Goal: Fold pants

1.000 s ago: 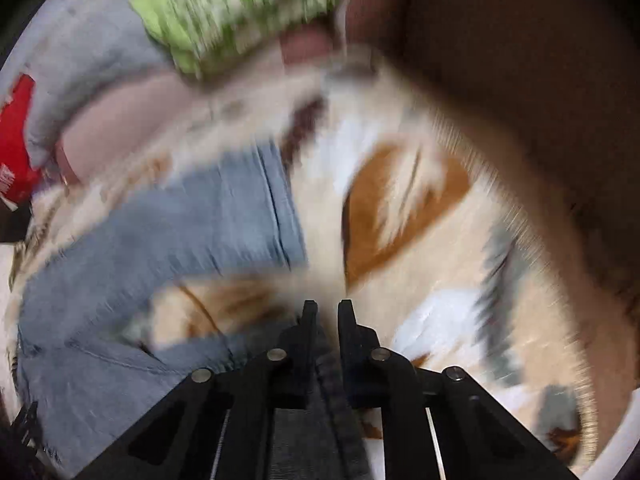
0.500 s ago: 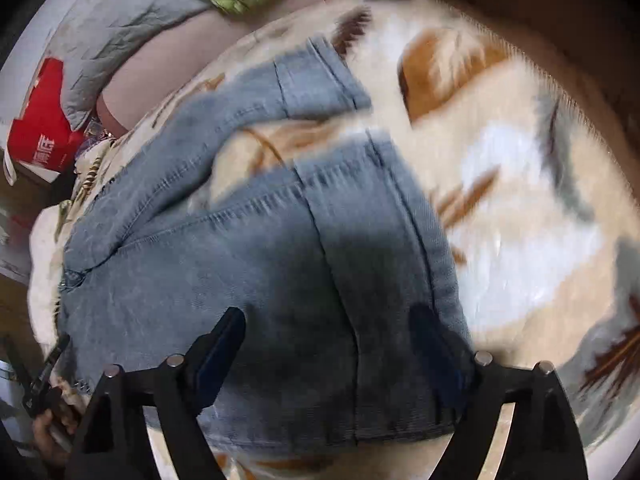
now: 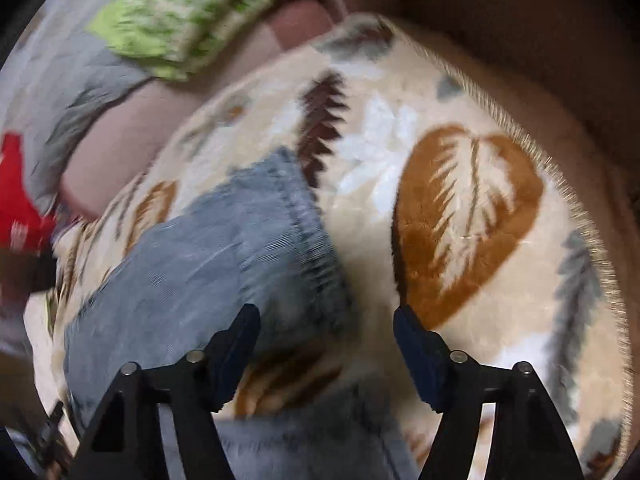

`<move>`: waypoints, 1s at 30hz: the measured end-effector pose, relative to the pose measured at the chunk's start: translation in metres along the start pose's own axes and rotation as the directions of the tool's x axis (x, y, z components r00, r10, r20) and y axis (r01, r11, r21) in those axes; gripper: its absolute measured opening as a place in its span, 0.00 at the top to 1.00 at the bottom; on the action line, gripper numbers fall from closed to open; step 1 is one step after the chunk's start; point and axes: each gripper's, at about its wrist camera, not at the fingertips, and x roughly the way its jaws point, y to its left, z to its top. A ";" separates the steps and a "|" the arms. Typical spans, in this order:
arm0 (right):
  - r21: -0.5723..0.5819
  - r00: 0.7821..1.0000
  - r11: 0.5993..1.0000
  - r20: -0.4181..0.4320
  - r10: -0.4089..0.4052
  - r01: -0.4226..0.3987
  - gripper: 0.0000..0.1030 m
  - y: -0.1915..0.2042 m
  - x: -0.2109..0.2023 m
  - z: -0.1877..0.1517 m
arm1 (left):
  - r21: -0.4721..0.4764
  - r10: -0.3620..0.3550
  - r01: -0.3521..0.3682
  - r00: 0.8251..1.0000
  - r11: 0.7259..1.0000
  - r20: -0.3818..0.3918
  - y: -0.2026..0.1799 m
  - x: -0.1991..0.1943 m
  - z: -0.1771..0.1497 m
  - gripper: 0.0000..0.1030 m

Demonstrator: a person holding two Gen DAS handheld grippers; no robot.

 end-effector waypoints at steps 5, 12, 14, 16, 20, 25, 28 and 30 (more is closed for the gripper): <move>-0.143 0.999 0.989 -0.028 -0.035 0.031 0.88 0.024 0.007 -0.002 | 0.010 0.015 -0.014 0.999 1.000 -0.031 0.001 0.013 0.000 0.08; -0.241 0.980 0.950 0.050 -0.192 0.198 0.87 0.029 0.005 -0.010 | -0.036 0.006 -0.008 0.999 0.999 -0.036 0.005 0.019 0.016 0.08; -0.259 0.980 0.945 0.061 -0.191 0.200 0.84 0.030 0.016 -0.016 | -0.055 0.009 -0.011 0.999 0.998 -0.040 0.009 0.021 0.024 0.08; -0.214 0.986 0.962 0.040 -0.163 0.168 0.72 0.029 0.010 -0.010 | -0.061 0.016 -0.018 0.999 0.998 -0.040 0.012 0.022 0.035 0.08; -0.160 0.993 0.982 0.075 -0.086 0.097 0.46 0.027 -0.018 0.008 | -0.070 0.017 -0.016 1.000 0.997 0.009 0.015 0.025 0.071 0.08; -0.108 0.994 0.993 0.096 0.046 -0.036 0.41 0.030 -0.022 0.049 | -0.147 -0.088 0.084 0.996 0.985 -0.015 0.013 0.060 0.114 0.17; -0.077 0.995 0.994 0.058 0.083 -0.079 0.41 0.036 -0.006 0.070 | -0.123 -0.084 0.076 0.995 0.989 -0.055 0.005 0.085 0.124 0.50; -0.086 0.994 0.992 0.052 0.092 -0.087 0.41 0.044 0.006 0.084 | -0.131 -0.082 0.071 0.993 0.989 -0.083 0.004 0.099 0.126 0.51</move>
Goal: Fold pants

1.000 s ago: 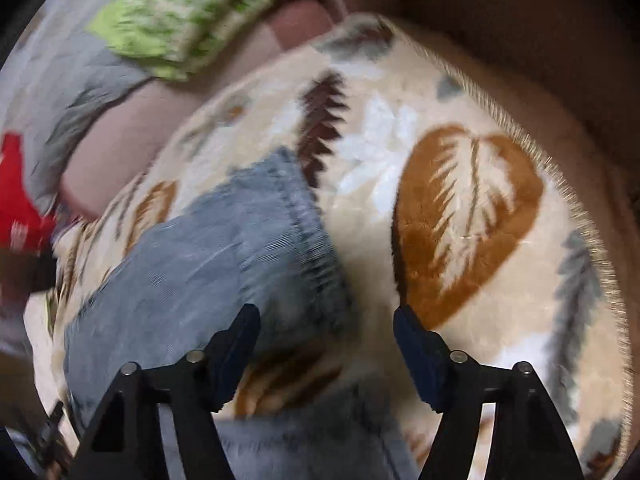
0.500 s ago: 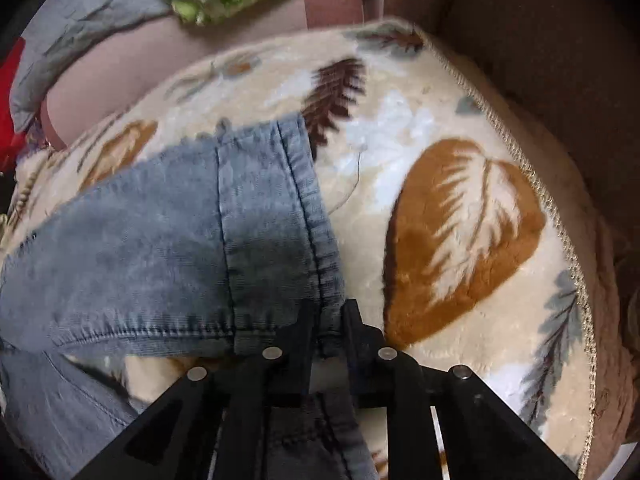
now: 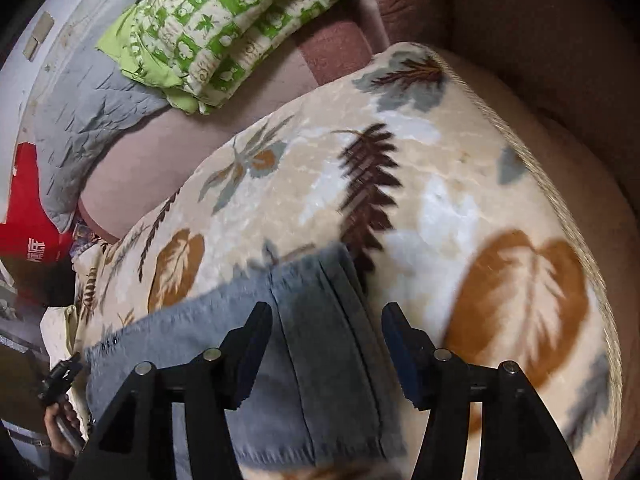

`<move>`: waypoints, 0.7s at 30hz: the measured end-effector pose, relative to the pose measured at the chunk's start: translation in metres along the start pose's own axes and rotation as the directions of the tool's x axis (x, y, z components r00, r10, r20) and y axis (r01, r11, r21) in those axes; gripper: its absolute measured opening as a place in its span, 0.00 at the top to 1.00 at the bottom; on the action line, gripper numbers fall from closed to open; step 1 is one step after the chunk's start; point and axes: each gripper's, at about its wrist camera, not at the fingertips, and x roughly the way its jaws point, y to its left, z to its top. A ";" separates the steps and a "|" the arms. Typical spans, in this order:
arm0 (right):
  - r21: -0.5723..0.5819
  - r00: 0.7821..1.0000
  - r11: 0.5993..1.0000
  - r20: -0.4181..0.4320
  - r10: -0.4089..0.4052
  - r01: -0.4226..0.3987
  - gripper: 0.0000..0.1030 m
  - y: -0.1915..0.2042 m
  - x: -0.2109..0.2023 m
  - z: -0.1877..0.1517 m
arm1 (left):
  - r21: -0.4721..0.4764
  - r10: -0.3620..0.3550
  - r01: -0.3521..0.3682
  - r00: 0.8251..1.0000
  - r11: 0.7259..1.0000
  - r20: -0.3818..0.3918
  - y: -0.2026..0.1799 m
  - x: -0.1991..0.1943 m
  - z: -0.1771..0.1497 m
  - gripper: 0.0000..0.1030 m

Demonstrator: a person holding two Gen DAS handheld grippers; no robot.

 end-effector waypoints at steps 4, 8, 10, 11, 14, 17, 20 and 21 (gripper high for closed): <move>-0.003 0.999 1.000 -0.036 -0.008 0.007 0.41 0.005 0.030 0.015 | -0.055 0.005 -0.006 1.000 0.998 -0.014 0.012 0.014 0.003 0.51; -0.029 0.995 0.999 -0.090 -0.042 0.039 0.41 0.012 0.067 0.018 | -0.046 0.013 -0.014 1.000 0.999 -0.018 0.012 0.021 0.010 0.51; -0.056 0.996 0.997 -0.063 -0.060 0.056 0.42 0.016 0.074 0.017 | -0.041 -0.003 0.002 1.000 0.999 -0.020 0.012 0.024 0.015 0.76; -0.077 0.996 0.995 -0.057 -0.074 0.069 0.43 0.019 0.075 0.016 | -0.037 -0.009 0.007 0.999 0.999 -0.040 0.012 0.028 0.017 0.97; -0.114 0.991 0.988 -0.069 -0.110 0.102 0.54 0.022 0.076 0.019 | -0.070 -0.023 0.019 0.998 0.997 -0.062 0.017 0.035 0.021 0.97; -0.093 0.993 0.992 -0.079 -0.092 0.085 0.54 0.019 0.073 0.022 | -0.086 -0.047 0.041 0.996 0.995 -0.073 0.018 0.037 0.022 0.97; -0.077 0.995 0.995 -0.083 -0.063 0.056 0.37 0.017 0.075 0.023 | -0.070 -0.045 0.039 0.996 0.997 -0.080 0.014 0.041 0.024 0.90; -0.076 0.995 0.995 -0.079 -0.064 0.058 0.37 0.018 0.076 0.022 | -0.073 -0.052 0.046 0.995 0.996 -0.083 0.013 0.042 0.024 0.82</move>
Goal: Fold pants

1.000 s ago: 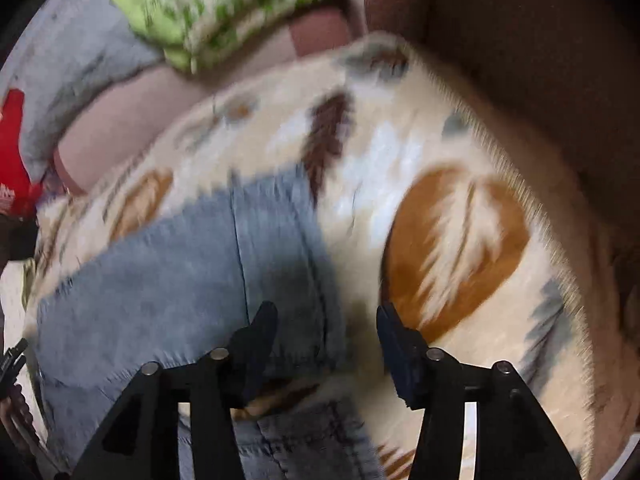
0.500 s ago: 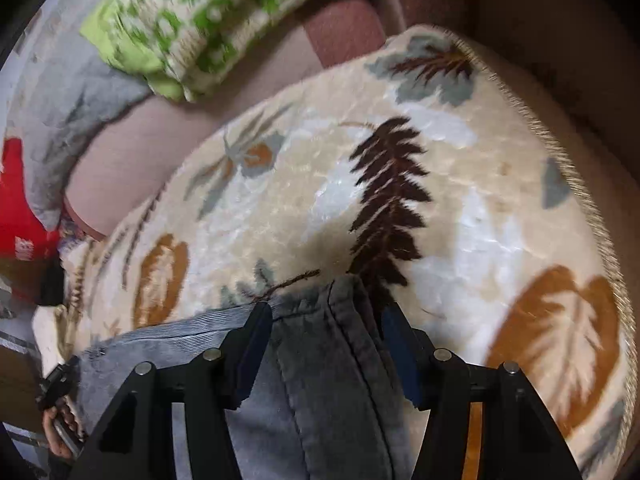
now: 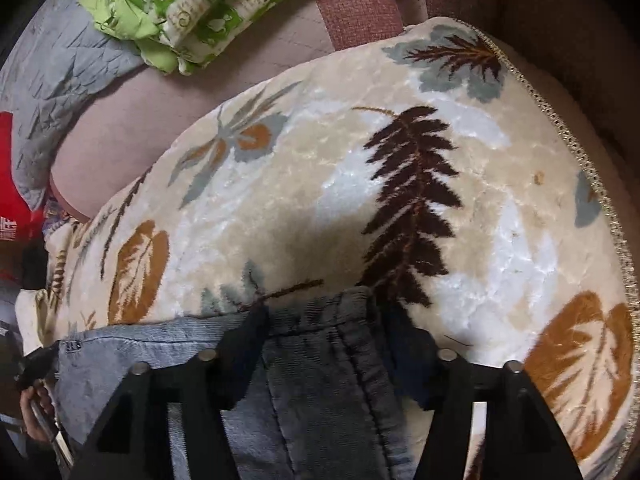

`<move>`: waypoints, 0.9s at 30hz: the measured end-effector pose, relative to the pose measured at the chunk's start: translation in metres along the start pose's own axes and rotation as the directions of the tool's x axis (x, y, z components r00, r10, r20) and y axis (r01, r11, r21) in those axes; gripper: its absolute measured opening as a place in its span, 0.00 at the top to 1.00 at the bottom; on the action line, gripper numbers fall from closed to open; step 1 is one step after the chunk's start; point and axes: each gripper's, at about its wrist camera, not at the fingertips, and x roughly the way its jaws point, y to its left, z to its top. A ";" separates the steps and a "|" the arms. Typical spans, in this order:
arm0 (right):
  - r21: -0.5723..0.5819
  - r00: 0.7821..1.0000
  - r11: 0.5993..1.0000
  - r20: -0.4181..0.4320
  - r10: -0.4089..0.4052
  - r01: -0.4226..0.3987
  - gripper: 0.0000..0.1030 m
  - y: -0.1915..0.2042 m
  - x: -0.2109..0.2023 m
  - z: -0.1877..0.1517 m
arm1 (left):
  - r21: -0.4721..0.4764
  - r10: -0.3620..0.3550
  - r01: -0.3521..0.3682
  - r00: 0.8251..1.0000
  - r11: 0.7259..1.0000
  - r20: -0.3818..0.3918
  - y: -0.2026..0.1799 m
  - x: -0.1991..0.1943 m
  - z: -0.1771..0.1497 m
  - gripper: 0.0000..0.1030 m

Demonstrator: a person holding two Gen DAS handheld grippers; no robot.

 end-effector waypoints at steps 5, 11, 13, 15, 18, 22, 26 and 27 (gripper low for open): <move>-0.012 1.000 1.000 0.002 -0.023 0.023 0.38 0.007 0.003 0.002 | 0.026 -0.045 0.045 0.999 0.999 0.008 -0.015 -0.002 -0.002 0.42; -0.033 0.999 0.999 -0.009 -0.031 0.030 0.70 0.003 0.000 0.004 | 0.079 0.048 -0.050 0.999 0.996 0.023 -0.014 0.002 -0.001 0.98; -0.037 1.000 0.999 -0.004 -0.026 0.026 0.74 0.004 0.000 0.004 | 0.068 0.049 -0.051 0.998 0.996 0.036 -0.011 -0.002 0.000 0.98; -0.040 1.000 0.999 0.022 -0.021 0.021 0.77 0.006 -0.005 0.004 | 0.076 0.047 -0.051 0.997 0.996 0.058 -0.012 -0.008 0.001 0.98; -0.047 0.998 0.999 0.063 -0.012 0.015 0.79 0.011 -0.017 0.005 | 0.071 0.028 -0.034 0.996 0.997 0.089 -0.013 -0.023 -0.001 0.98; -0.041 0.992 0.999 0.123 0.009 -0.004 0.79 0.016 -0.045 0.007 | 0.051 -0.042 0.035 0.986 0.998 0.159 -0.015 -0.058 0.000 0.98; -0.026 0.981 0.999 0.191 0.034 -0.029 0.79 0.021 -0.084 0.005 | 0.064 -0.130 0.118 0.964 0.991 0.231 -0.017 -0.114 -0.007 0.98; -0.022 0.976 0.999 0.213 0.046 -0.043 0.79 0.023 -0.097 0.003 | 0.070 -0.150 0.136 0.957 0.988 0.247 -0.016 -0.128 -0.011 0.98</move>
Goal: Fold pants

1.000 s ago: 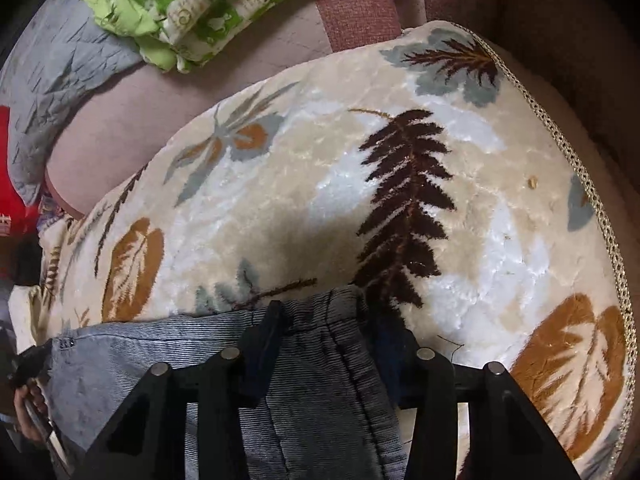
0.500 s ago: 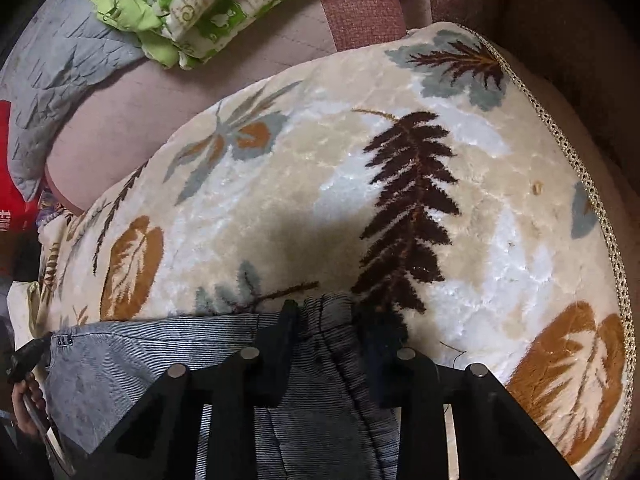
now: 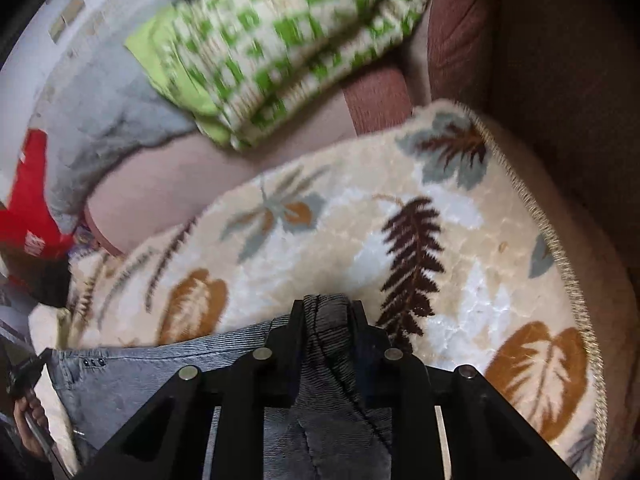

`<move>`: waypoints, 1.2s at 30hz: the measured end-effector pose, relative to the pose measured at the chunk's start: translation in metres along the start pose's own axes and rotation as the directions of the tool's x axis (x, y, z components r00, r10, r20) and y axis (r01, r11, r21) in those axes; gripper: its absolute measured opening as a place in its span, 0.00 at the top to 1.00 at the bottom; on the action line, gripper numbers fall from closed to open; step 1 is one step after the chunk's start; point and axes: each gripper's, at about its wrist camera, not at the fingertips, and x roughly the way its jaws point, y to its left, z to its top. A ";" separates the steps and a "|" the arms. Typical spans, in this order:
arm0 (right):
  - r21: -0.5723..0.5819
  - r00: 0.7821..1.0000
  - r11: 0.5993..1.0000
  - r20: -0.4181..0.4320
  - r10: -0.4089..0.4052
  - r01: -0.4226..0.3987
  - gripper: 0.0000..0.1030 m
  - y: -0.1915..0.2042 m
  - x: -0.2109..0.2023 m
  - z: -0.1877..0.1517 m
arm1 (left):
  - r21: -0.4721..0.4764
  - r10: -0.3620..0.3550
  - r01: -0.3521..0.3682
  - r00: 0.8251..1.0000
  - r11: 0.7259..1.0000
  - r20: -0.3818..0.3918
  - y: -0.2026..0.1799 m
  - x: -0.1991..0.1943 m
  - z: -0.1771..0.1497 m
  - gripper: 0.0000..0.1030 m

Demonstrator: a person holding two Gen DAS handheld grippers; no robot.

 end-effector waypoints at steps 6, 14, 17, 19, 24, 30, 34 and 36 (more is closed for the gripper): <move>0.016 0.986 0.994 0.132 0.102 -0.105 0.79 -0.001 -0.092 -0.025 | 0.028 -0.135 0.134 0.988 0.991 0.079 0.015 -0.115 -0.034 0.98; -0.013 0.985 0.985 -0.012 0.174 -0.175 0.74 -0.061 -0.153 -0.182 | 0.041 -0.118 0.126 0.980 0.991 -0.162 0.073 -0.166 -0.154 0.94; 0.021 0.967 0.990 -0.215 0.139 -0.138 0.54 -0.090 -0.134 -0.252 | 0.036 0.022 -0.016 0.985 0.999 -0.173 0.096 -0.174 -0.172 0.94; 0.044 0.966 0.994 -0.237 0.105 -0.097 0.40 -0.103 -0.140 -0.273 | 0.046 0.077 -0.071 0.986 0.996 -0.146 0.095 -0.186 -0.166 0.90; 0.170 0.986 0.976 -0.073 0.150 -0.136 0.31 -0.111 -0.182 -0.253 | 0.109 0.019 -0.013 0.999 0.994 -0.050 0.044 -0.201 -0.153 0.45; 0.207 0.984 0.969 -0.082 0.156 -0.136 0.28 -0.090 -0.161 -0.228 | 0.182 0.008 0.011 0.995 0.983 -0.102 -0.012 -0.155 -0.182 0.44; 0.238 0.990 0.970 -0.115 0.084 -0.055 0.28 -0.092 -0.121 -0.197 | 0.200 0.126 -0.090 0.977 0.976 -0.173 -0.007 -0.111 -0.213 0.44; 0.203 0.989 0.979 -0.146 0.010 0.020 0.32 -0.088 -0.097 -0.184 | 0.179 0.150 -0.115 0.968 0.977 -0.200 0.003 -0.097 -0.222 0.44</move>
